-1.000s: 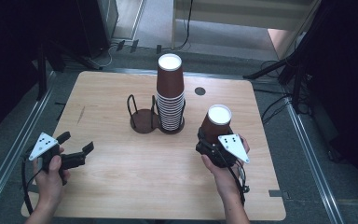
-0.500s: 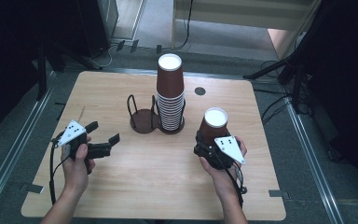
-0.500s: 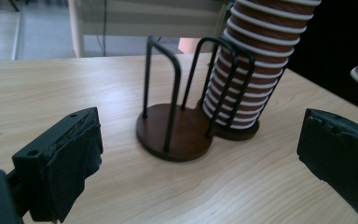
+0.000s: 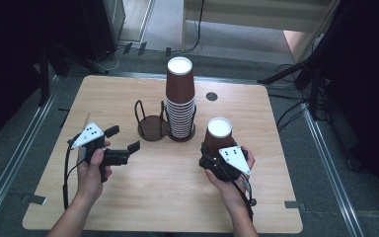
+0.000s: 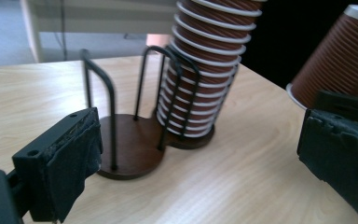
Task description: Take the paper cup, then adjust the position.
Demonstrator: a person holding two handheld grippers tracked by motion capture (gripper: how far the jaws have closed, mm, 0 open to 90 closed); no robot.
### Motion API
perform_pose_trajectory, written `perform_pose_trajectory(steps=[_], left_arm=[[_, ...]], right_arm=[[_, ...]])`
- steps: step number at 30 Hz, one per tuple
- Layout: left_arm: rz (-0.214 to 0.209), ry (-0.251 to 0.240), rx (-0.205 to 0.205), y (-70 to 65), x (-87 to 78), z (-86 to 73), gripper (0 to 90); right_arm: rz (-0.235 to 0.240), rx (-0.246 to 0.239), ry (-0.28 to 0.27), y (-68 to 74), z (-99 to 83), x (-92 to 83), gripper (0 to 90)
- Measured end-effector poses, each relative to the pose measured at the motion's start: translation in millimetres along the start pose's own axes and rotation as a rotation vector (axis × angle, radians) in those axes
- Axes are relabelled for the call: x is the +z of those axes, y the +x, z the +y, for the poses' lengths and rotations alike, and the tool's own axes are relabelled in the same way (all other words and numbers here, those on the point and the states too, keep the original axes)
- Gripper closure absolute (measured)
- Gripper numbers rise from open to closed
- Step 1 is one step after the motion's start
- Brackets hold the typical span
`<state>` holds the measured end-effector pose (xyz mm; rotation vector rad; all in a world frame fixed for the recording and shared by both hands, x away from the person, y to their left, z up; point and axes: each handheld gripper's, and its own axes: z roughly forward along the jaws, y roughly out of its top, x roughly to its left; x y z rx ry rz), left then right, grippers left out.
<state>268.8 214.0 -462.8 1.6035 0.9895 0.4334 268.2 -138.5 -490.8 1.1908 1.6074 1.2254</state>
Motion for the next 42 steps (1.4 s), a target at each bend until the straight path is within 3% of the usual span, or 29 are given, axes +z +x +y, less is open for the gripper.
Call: perform_pose_trajectory(steps=[4, 6, 11, 13, 17, 22, 27, 30, 34, 35, 42], left_arm=[[-0.043, 0.027, 0.030, -8.3, 4.3, -1.6, 0.7], [-0.084, 0.042, 0.034, -12.6, 8.0, -1.8, 0.7], [-0.108, 0.059, 0.062, -18.4, 11.3, -1.8, 0.7], [-0.139, 0.075, 0.075, -21.4, 13.3, -1.6, 0.7], [-0.131, 0.096, 0.094, -25.9, 15.5, -1.6, 0.7], [-0.163, 0.126, 0.117, -33.5, 18.7, -1.6, 0.7], [-0.179, 0.133, 0.123, -37.7, 19.9, -1.3, 0.7], [-0.187, 0.148, 0.148, -41.8, 21.6, -1.7, 0.8], [-0.198, 0.170, 0.164, -46.5, 24.8, -2.8, 2.7], [-0.204, 0.182, 0.170, -48.1, 25.8, -3.1, 2.7], [-0.215, 0.203, 0.185, -49.7, 26.2, -3.9, 2.8]], right_arm=[[0.014, -0.016, 0.001, 7.2, -1.4, 0.4, 11.2], [0.016, -0.029, 0.000, 9.9, -2.0, 0.8, 11.2], [0.026, -0.041, -0.002, 14.0, -2.8, 0.7, 11.2], [0.030, -0.081, 0.000, 19.5, -5.8, 1.4, 11.2], [0.044, -0.111, 0.004, 27.2, -8.9, 1.7, 11.2], [0.066, -0.193, -0.008, 45.0, -13.9, 0.3, 11.3], [0.088, -0.222, -0.007, 53.7, -18.3, 0.6, 11.4], [0.100, -0.231, -0.003, 58.6, -21.0, 0.7, 11.4], [0.105, -0.275, -0.018, 67.3, -23.3, -0.8, 11.4], [0.109, -0.304, -0.024, 71.6, -24.5, -1.0, 11.4], [0.125, -0.370, -0.026, 84.2, -30.8, -0.2, 11.4]])
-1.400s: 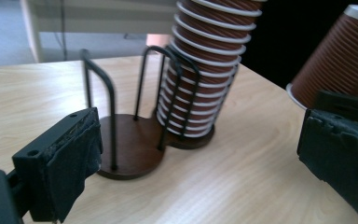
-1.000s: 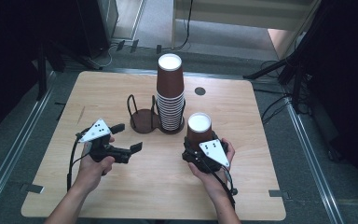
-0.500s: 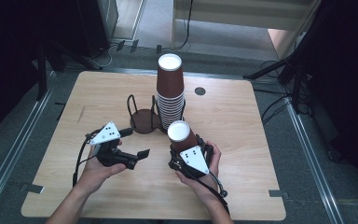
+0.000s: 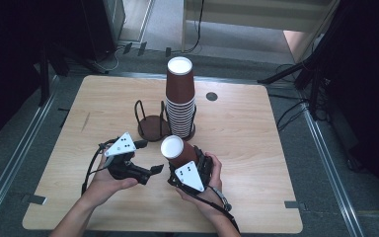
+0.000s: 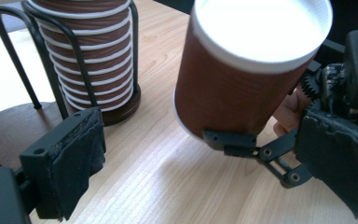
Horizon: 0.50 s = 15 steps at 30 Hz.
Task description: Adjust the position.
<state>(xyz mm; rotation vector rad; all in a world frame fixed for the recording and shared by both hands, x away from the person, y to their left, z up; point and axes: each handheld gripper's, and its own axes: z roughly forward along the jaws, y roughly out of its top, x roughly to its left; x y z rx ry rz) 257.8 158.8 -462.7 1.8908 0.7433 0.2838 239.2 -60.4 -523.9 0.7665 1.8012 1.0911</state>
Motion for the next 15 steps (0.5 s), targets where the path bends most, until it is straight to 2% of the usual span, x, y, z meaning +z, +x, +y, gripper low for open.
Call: perform_pose_trajectory(steps=[4, 6, 9, 11, 15], left_arm=[[-0.010, 0.000, 0.006, -3.5, 1.8, 0.0, 5.9], [-0.022, 0.015, 0.022, -5.3, 4.3, -0.8, 6.0], [-0.031, 0.031, 0.027, -8.2, 8.8, -2.5, 6.0], [-0.038, 0.037, 0.025, -9.7, 11.4, -3.5, 6.0], [-0.029, 0.039, 0.022, -10.0, 12.2, -3.8, 6.1]], right_arm=[[0.011, -0.024, 0.002, 3.5, -1.3, 0.9, 11.4], [0.013, -0.025, 0.004, 4.2, -1.8, 1.6, 11.4], [0.017, -0.047, 0.010, 6.8, -4.3, 4.0, 11.4], [0.027, -0.080, 0.008, 10.3, -6.2, 4.4, 11.4], [0.040, -0.103, 0.002, 14.7, -7.4, 4.9, 11.3]])
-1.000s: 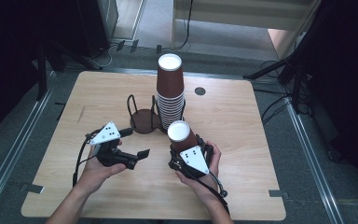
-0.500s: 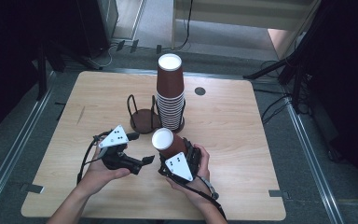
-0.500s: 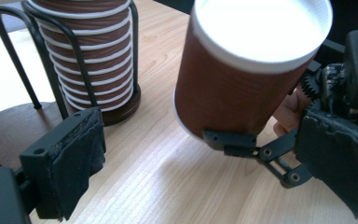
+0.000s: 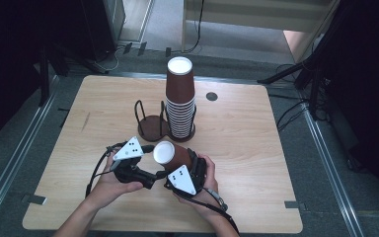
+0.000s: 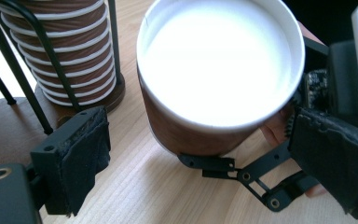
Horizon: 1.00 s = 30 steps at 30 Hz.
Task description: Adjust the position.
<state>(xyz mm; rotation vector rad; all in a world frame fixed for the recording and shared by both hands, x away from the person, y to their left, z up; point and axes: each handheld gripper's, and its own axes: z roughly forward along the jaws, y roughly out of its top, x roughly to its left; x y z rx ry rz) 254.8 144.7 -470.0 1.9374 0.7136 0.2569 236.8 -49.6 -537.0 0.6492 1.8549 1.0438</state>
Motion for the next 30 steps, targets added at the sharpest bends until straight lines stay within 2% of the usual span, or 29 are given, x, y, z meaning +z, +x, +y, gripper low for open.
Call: perform_pose_trajectory(steps=[4, 8, 9, 11, 15, 18, 25, 28, 30], left_arm=[[-0.008, 0.003, 0.001, -1.3, 0.8, 0.0, 6.5], [-0.014, 0.002, -0.004, -0.6, 1.1, -0.6, 11.7], [-0.019, 0.010, 0.001, 0.7, 0.7, -0.9, 12.9], [-0.027, 0.016, 0.000, 1.3, 0.6, -1.0, 13.8], [-0.023, 0.025, -0.004, 1.4, 1.3, -0.6, 13.9], [-0.026, 0.035, -0.007, 1.4, 0.6, 0.0, 14.2], [-0.021, 0.043, 0.016, -2.3, 1.1, 0.6, 16.1], [-0.016, 0.046, 0.020, -2.8, 1.2, 0.1, 20.6], [-0.024, 0.029, -0.009, 1.3, 0.8, -0.5, 21.8]], right_arm=[[0.007, -0.019, -0.006, 2.3, -0.6, -0.1, 11.2], [0.013, -0.025, -0.009, 3.4, -1.3, 0.8, 11.0], [0.017, -0.046, -0.013, 4.4, -2.6, 1.6, 10.9], [0.017, -0.058, -0.014, 6.0, -3.7, 2.3, 10.9], [0.025, -0.067, -0.016, 7.8, -4.3, 2.7, 10.8], [0.048, -0.096, -0.035, 11.2, -4.5, 0.9, 10.6], [0.084, -0.114, -0.046, 15.2, -5.1, -0.3, 10.5], [0.067, -0.137, -0.045, 16.6, -5.8, 0.4, 10.0], [0.049, -0.127, -0.042, 15.9, -6.2, 0.9, 8.8]])
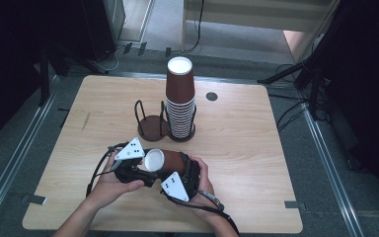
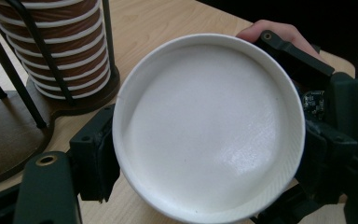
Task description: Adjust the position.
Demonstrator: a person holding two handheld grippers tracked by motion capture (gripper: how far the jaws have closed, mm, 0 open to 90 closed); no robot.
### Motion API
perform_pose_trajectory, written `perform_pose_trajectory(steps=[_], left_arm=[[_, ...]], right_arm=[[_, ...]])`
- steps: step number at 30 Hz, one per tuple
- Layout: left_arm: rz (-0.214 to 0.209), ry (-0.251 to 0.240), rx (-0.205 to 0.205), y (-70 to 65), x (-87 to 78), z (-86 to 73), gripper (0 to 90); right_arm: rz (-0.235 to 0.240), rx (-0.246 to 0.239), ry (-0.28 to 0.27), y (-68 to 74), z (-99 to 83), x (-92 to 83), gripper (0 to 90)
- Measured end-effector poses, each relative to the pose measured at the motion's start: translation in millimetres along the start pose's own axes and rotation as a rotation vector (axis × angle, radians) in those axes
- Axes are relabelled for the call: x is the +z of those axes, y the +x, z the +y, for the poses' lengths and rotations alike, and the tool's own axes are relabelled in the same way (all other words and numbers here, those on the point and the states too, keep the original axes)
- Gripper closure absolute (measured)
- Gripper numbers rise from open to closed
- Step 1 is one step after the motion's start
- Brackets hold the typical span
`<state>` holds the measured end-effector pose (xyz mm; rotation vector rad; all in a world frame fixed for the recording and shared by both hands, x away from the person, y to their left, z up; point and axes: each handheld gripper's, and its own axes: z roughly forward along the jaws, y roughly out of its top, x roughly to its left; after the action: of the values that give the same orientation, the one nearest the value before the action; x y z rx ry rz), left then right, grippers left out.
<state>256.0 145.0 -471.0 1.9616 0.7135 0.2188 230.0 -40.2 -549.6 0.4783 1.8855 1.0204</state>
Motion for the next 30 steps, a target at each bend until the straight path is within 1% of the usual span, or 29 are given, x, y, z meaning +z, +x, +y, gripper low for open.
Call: perform_pose_trajectory(steps=[1, 5, 8, 9, 10, 11, 13, 15, 16, 17, 18, 20, 23, 25, 26, 30], left_arm=[[-0.005, 0.001, -0.003, 0.8, 0.0, -0.4, 22.0], [-0.014, 0.000, -0.014, 2.2, 0.3, -1.7, 22.6], [-0.024, -0.005, -0.041, 4.2, 0.6, -2.5, 22.9], [-0.042, -0.014, -0.058, 6.5, -0.1, -3.3, 22.9], [-0.042, -0.014, -0.058, 6.5, -0.1, -3.3, 22.9], [-0.046, -0.020, -0.069, 8.1, -1.4, -3.6, 22.9], [-0.036, -0.029, -0.077, 10.3, -3.3, -4.0, 23.0], [-0.024, -0.047, -0.087, 12.5, -5.7, -4.6, 23.1], [-0.002, -0.070, -0.090, 15.1, -8.2, -5.2, 23.1], [0.010, -0.082, -0.091, 16.3, -9.5, -5.5, 23.1], [0.010, -0.082, -0.091, 16.3, -9.5, -5.5, 23.1], [0.016, -0.094, -0.107, 18.7, -12.0, -6.0, 23.1], [0.031, -0.108, -0.107, 21.0, -14.3, -6.8, 23.1], [0.050, -0.119, -0.120, 22.0, -14.7, -7.5, 23.0], [0.056, -0.118, -0.124, 23.0, -14.8, -7.7, 23.0], [0.077, -0.128, -0.122, 24.5, -15.2, -8.9, 22.9]], right_arm=[[-0.007, -0.004, -0.002, -0.1, -0.1, 0.1, 8.3], [-0.002, -0.003, -0.001, -0.1, -1.0, 0.1, 7.1], [0.021, 0.011, 0.015, -2.3, -0.4, -0.1, 5.9], [0.014, 0.008, 0.017, -2.2, 0.1, -1.3, 5.0], [0.014, 0.008, 0.017, -2.2, 0.1, -1.3, 5.0], [0.003, 0.004, 0.012, -1.7, 0.7, -2.4, 4.9], [0.001, 0.000, -0.008, -1.9, 2.9, -5.6, 2.6], [0.016, 0.014, -0.024, -3.5, 4.8, -7.9, 0.5], [0.025, 0.021, -0.035, -6.1, 5.7, -9.1, 0.2], [0.024, 0.026, -0.037, -7.3, 5.7, -9.6, 0.2], [0.024, 0.026, -0.037, -7.3, 5.7, -9.6, 0.2], [0.010, 0.028, -0.037, -9.5, 5.3, -9.9, 0.2], [0.005, 0.039, -0.043, -13.0, 5.6, -10.9, 0.2], [0.006, 0.054, -0.047, -15.5, 6.8, -11.9, 0.2], [0.008, 0.070, -0.054, -17.9, 8.4, -12.9, 0.2], [-0.006, 0.086, -0.060, -20.2, 10.4, -14.7, 0.2]])
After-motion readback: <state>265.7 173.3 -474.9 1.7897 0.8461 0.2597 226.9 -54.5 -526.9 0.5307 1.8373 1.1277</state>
